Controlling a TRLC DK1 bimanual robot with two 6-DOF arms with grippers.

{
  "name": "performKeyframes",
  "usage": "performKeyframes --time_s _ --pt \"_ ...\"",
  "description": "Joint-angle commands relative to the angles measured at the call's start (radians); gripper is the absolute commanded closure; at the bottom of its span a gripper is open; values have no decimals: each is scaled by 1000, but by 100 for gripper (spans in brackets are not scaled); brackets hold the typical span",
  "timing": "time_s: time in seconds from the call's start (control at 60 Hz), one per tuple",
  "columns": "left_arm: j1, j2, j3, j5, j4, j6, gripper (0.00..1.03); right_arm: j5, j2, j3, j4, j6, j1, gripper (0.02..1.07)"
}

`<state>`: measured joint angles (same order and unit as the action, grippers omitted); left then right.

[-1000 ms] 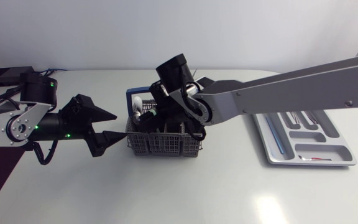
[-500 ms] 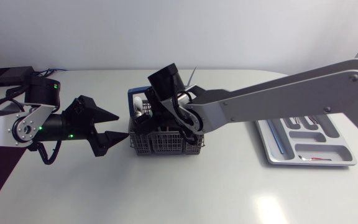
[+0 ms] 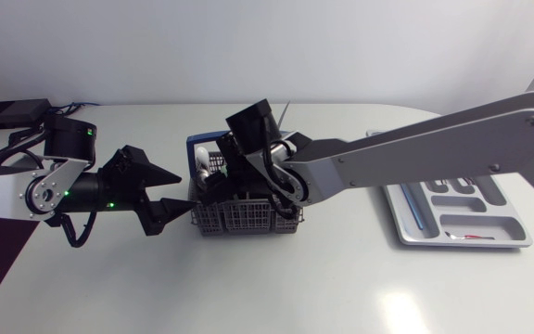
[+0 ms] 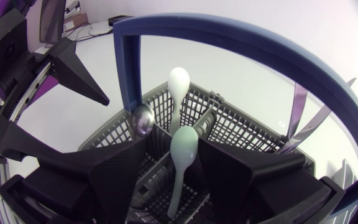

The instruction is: Unload the cutlery basket into the drawer organizer.

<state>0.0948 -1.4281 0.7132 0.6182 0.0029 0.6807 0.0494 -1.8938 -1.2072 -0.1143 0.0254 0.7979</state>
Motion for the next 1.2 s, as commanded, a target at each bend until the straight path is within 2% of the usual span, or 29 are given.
performKeyframes --time_s 0.0,0.2,0.383,0.55,0.617,1.183 --pt "3 -26 -23 11 19 -9 14 -16 22 52 -4 2 18 62" --pt "6 -51 -21 11 34 -10 14 -29 42 78 -19 -19 18 79" --pt "6 -51 -20 11 40 -15 14 -54 35 81 -27 -35 26 88" --pt "5 -49 -20 11 40 -17 14 -56 44 87 -28 -39 30 89" --pt "5 -49 -21 11 40 -17 14 -54 55 92 -30 -42 30 95" --pt "10 -49 -23 11 42 -23 14 -52 110 109 -13 -64 32 99"
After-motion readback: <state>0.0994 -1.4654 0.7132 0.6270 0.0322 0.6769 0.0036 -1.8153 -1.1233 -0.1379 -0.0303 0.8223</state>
